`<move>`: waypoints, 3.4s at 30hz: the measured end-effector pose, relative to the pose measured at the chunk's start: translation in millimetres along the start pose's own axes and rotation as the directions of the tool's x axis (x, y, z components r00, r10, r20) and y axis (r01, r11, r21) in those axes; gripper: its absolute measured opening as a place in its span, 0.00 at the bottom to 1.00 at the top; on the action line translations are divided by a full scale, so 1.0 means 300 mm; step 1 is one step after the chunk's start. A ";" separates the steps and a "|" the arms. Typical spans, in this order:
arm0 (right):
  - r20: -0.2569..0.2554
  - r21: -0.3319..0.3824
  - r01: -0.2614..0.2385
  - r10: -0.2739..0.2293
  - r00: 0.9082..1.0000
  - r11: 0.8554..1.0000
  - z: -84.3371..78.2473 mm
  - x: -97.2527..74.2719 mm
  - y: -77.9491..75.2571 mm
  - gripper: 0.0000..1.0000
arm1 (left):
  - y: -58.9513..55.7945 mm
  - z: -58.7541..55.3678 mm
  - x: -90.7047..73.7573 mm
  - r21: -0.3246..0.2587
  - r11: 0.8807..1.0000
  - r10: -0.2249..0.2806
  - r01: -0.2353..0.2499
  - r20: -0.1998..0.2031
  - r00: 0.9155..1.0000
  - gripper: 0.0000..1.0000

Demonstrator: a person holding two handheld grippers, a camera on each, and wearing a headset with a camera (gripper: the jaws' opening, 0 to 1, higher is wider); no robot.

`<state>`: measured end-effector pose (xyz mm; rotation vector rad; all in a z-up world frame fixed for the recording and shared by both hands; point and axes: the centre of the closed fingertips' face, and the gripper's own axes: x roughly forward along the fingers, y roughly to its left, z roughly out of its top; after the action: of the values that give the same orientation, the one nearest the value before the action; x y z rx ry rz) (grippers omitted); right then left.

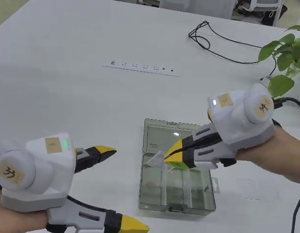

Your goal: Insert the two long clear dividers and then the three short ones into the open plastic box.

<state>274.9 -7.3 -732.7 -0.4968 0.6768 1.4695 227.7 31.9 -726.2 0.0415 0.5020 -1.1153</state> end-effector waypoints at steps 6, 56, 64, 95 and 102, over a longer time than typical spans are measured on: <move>-0.009 0.021 -0.006 0.006 1.000 1.000 -0.032 0.019 0.000 0.03 | 0.003 -0.002 0.002 -0.007 1.000 0.003 -0.003 -0.002 1.000 1.00; -0.150 -0.069 -0.028 0.018 0.989 0.997 -0.128 0.191 -0.009 0.02 | 0.006 -0.011 0.023 -0.024 1.000 -0.003 0.003 -0.002 1.000 1.00; -0.201 -0.074 -0.037 0.021 0.979 0.997 -0.153 0.219 -0.007 0.03 | 0.006 -0.014 0.024 -0.024 1.000 -0.006 0.006 -0.004 1.000 1.00; -0.183 -0.051 0.014 -0.023 0.983 0.999 -0.131 0.196 -0.025 0.10 | 0.007 -0.017 0.020 -0.013 1.000 0.000 0.000 -0.014 1.000 0.99; -0.117 -0.007 0.048 -0.049 0.992 0.999 -0.090 0.148 -0.032 0.14 | 0.004 -0.016 0.016 -0.012 1.000 0.003 -0.003 -0.012 1.000 1.00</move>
<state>280.3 6.2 -783.4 -0.6026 0.7492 1.4047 228.5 29.7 -732.6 0.0380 0.5190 -1.1092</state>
